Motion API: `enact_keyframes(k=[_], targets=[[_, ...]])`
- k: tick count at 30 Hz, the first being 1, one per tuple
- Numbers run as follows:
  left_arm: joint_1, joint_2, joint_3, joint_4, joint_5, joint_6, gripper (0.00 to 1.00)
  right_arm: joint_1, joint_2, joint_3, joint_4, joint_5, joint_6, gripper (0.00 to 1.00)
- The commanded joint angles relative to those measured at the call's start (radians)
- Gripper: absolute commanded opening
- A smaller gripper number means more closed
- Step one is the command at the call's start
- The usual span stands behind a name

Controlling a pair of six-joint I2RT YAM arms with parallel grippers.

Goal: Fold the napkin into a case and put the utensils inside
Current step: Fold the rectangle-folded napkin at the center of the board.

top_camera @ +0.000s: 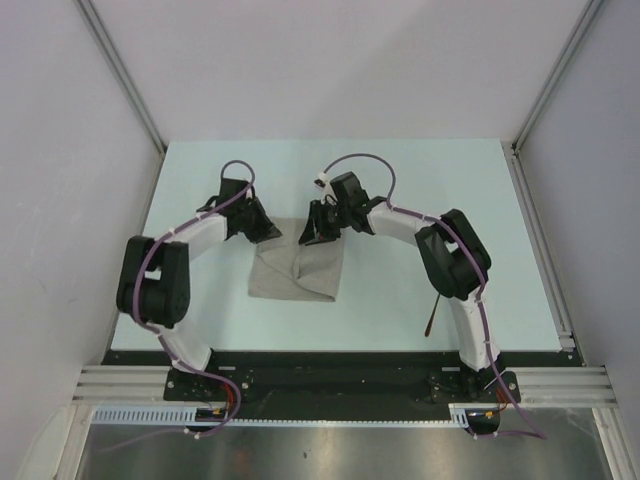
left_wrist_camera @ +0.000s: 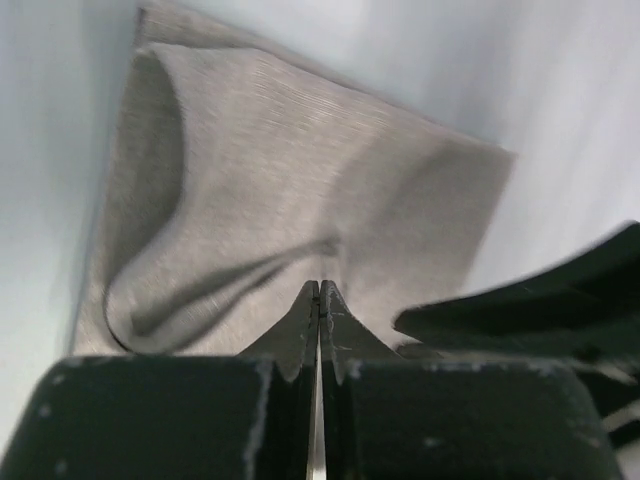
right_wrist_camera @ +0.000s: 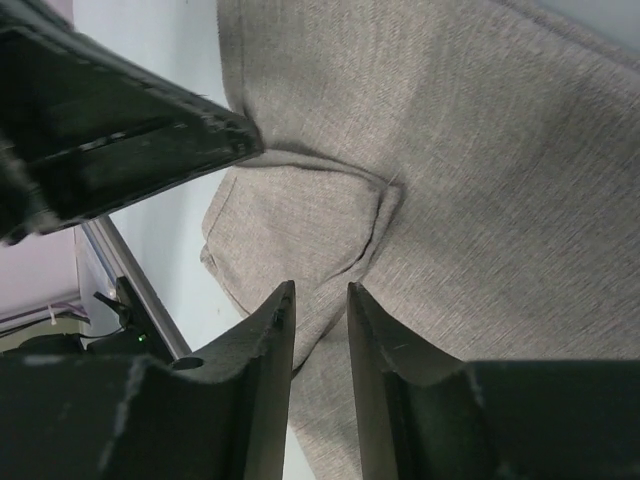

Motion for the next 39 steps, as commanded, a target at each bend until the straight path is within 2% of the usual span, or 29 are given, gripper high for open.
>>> enact_keyframes(k=[1,12,24,27,31,39], targets=[[0.0,0.109,0.072,-0.005,-0.087,-0.002,0.0,-0.025,0.045,-0.006,0.104,-0.063,0.023,0.34],[0.002,0.182,0.048,0.057,-0.101,-0.019,0.0,-0.019,0.114,0.013,0.14,-0.104,0.024,0.38],[0.006,0.172,0.001,0.078,-0.099,-0.054,0.0,0.012,0.183,0.06,0.184,-0.118,0.054,0.37],[0.01,0.172,0.003,0.077,-0.093,-0.054,0.0,0.015,0.181,0.072,0.17,-0.113,0.052,0.28],[0.011,0.163,0.012,0.071,-0.084,-0.054,0.0,0.024,0.143,0.068,0.16,-0.101,0.049,0.02],[0.033,0.104,0.015,0.064,-0.045,-0.062,0.01,0.121,0.088,0.059,0.167,-0.102,0.104,0.0]])
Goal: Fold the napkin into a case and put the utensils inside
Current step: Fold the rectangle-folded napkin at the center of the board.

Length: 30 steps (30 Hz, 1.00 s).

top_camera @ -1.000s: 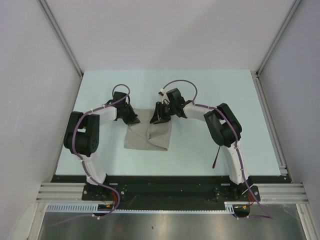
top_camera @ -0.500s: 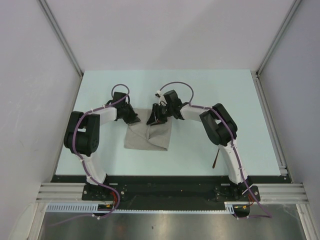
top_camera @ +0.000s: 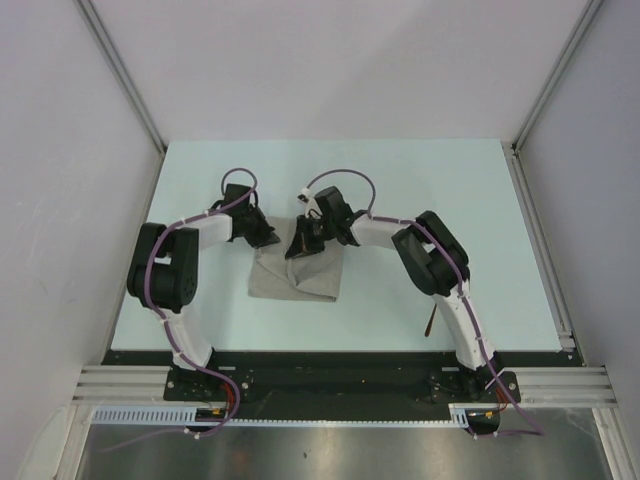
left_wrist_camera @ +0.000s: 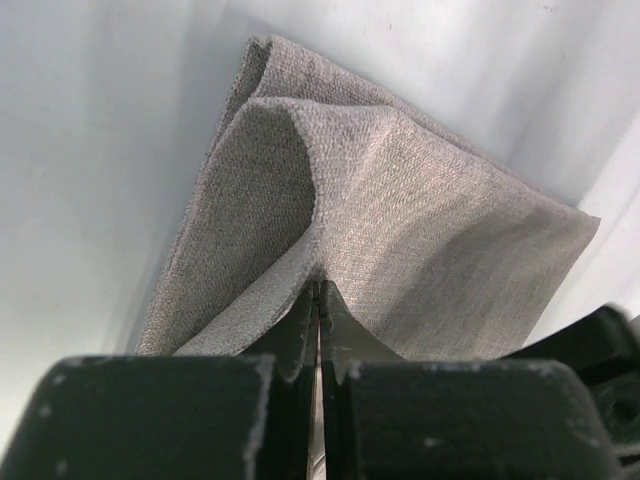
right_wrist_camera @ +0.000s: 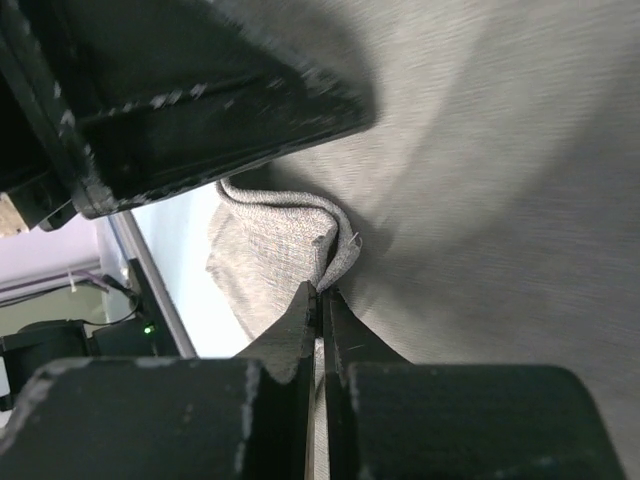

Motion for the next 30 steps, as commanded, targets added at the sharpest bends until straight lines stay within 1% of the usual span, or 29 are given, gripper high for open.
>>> enact_keyframes(k=[1,4,5,8,12,16,20,23,24,28,29,30], targets=[[0.022,-0.076,-0.004,0.01,0.024,-0.014,0.02,0.075,-0.069,0.022,0.014,-0.001,0.037,0.0],[0.033,-0.105,0.019,-0.022,0.042,-0.012,0.13,0.104,-0.061,0.012,0.041,0.016,0.06,0.0],[0.035,-0.11,0.026,-0.048,0.041,-0.012,0.18,0.108,-0.055,0.002,0.082,0.006,0.075,0.0],[0.044,-0.148,0.028,-0.065,0.03,-0.004,0.2,0.119,-0.046,-0.001,0.118,0.015,0.109,0.0],[0.065,-0.179,0.025,-0.084,0.019,0.022,0.2,0.132,-0.042,-0.008,0.156,0.023,0.135,0.0],[0.088,-0.2,0.072,-0.157,-0.023,0.074,0.2,0.144,-0.027,-0.015,0.196,0.003,0.178,0.0],[0.111,-0.272,0.057,-0.166,-0.02,0.08,0.2,0.155,-0.01,-0.024,0.221,-0.006,0.205,0.01],[0.117,-0.306,0.057,-0.176,-0.019,0.092,0.22,0.162,0.0,-0.029,0.241,-0.029,0.221,0.08],[0.119,-0.311,0.056,-0.177,-0.014,0.095,0.22,0.164,0.002,-0.029,0.245,-0.033,0.225,0.13],[0.124,-0.313,0.056,-0.173,0.001,0.101,0.23,0.173,0.004,-0.05,0.311,-0.113,0.265,0.23],[0.124,-0.308,0.054,-0.168,0.006,0.102,0.22,0.164,-0.006,-0.063,0.334,-0.122,0.276,0.27],[0.124,-0.296,0.051,-0.165,0.019,0.103,0.22,0.158,-0.016,-0.078,0.351,-0.127,0.285,0.34]])
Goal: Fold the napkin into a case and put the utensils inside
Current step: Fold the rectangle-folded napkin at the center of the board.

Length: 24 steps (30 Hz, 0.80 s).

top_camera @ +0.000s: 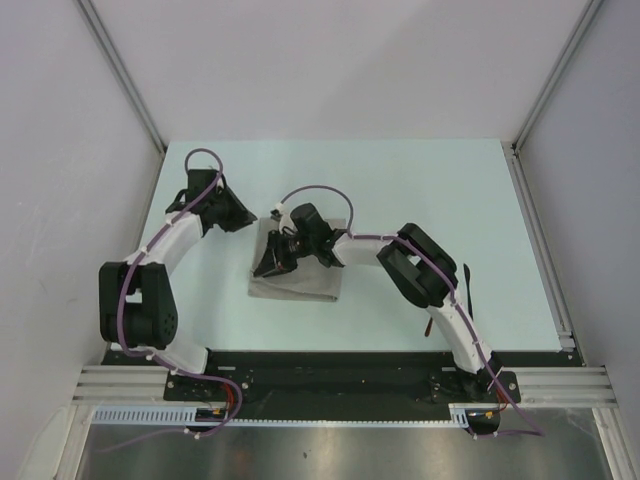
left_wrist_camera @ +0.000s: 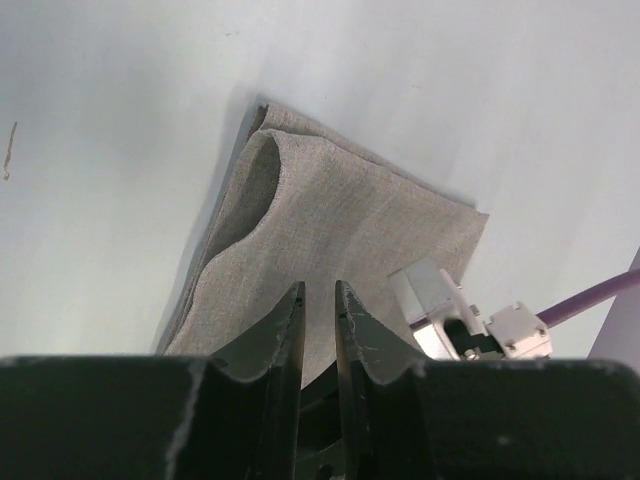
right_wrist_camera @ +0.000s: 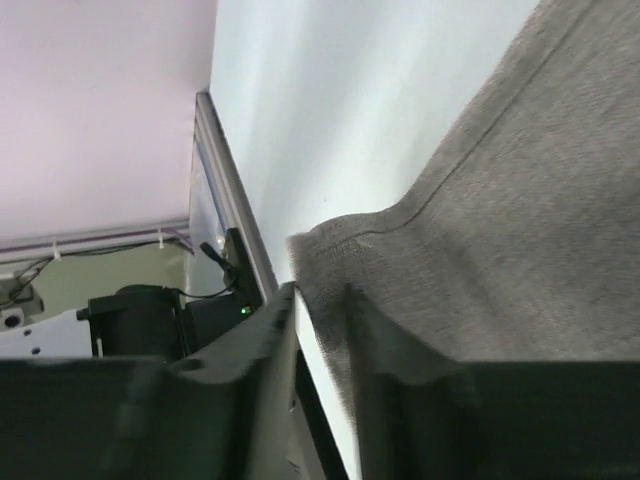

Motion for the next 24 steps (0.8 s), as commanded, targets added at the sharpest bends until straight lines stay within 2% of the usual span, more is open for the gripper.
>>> enact_keyframes(k=[1,3,7,12,16,20,24], targets=[[0.006,-0.002,0.021,0.017,0.038,0.031,0.22,-0.011,-0.04,-0.053,0.129,-0.077,0.046,0.38],[0.004,0.021,0.012,0.033,0.066,0.024,0.21,-0.032,-0.065,-0.07,0.125,-0.092,0.022,0.42],[-0.01,0.058,0.001,0.067,0.109,0.017,0.19,-0.069,-0.146,-0.063,-0.001,-0.088,-0.059,0.44],[-0.056,0.097,-0.005,0.09,0.104,0.011,0.18,-0.111,-0.287,-0.211,-0.13,-0.019,-0.165,0.43],[-0.068,0.17,0.015,0.104,0.08,0.001,0.17,-0.135,-0.402,-0.383,-0.13,0.016,-0.192,0.36],[-0.065,0.267,0.086,0.08,0.046,0.017,0.15,-0.146,-0.456,-0.501,-0.098,-0.008,-0.205,0.22],[-0.065,0.337,0.125,0.084,0.024,0.014,0.15,-0.166,-0.473,-0.587,-0.041,-0.01,-0.207,0.17]])
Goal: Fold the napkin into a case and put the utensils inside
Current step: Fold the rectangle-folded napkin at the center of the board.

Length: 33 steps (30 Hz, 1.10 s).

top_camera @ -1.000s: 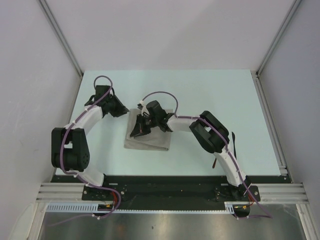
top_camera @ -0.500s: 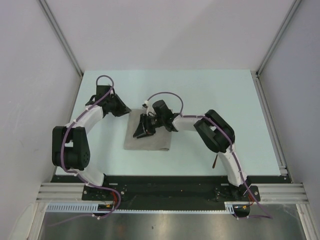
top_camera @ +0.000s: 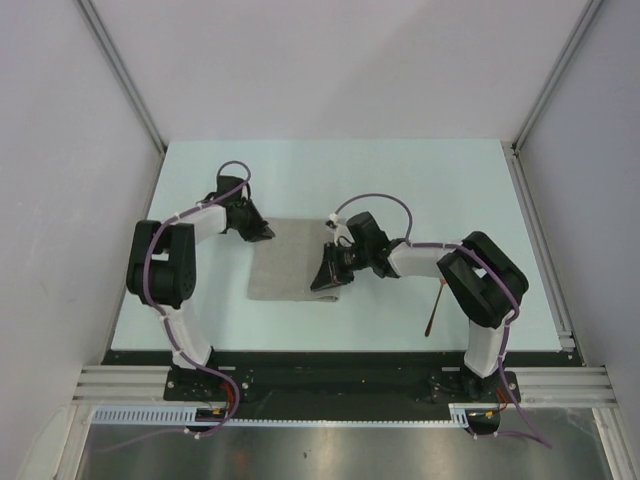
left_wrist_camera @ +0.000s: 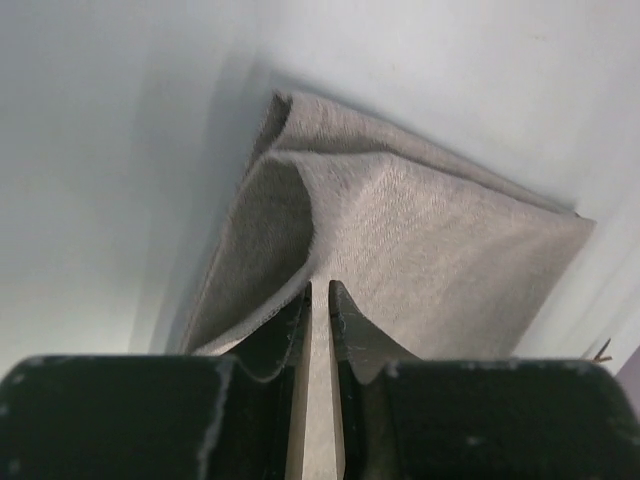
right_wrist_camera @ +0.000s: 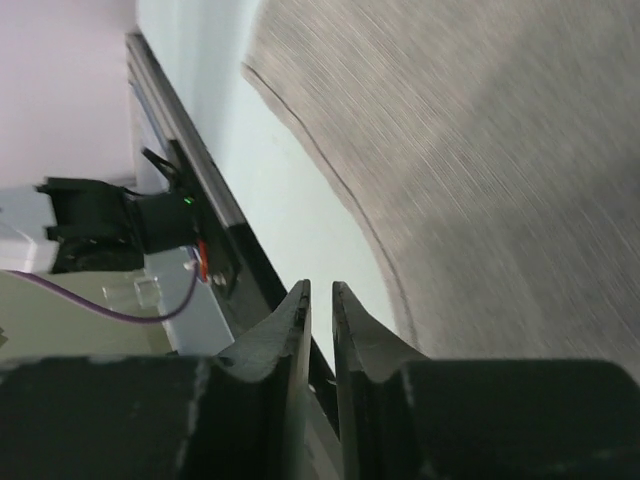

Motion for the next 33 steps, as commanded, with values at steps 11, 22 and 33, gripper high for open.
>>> enact_keyframes(k=[11,22,33], targets=[[0.004,0.139,0.164,-0.028,-0.084,0.043,0.15,-0.098,0.003,-0.214,0.205,-0.084,0.019,0.1],[0.008,0.067,0.195,-0.059,-0.107,0.067,0.18,-0.131,-0.06,-0.204,0.171,-0.053,-0.009,0.11],[0.024,0.139,0.24,-0.073,-0.107,0.087,0.17,-0.131,0.006,-0.257,0.265,-0.052,0.028,0.1]])
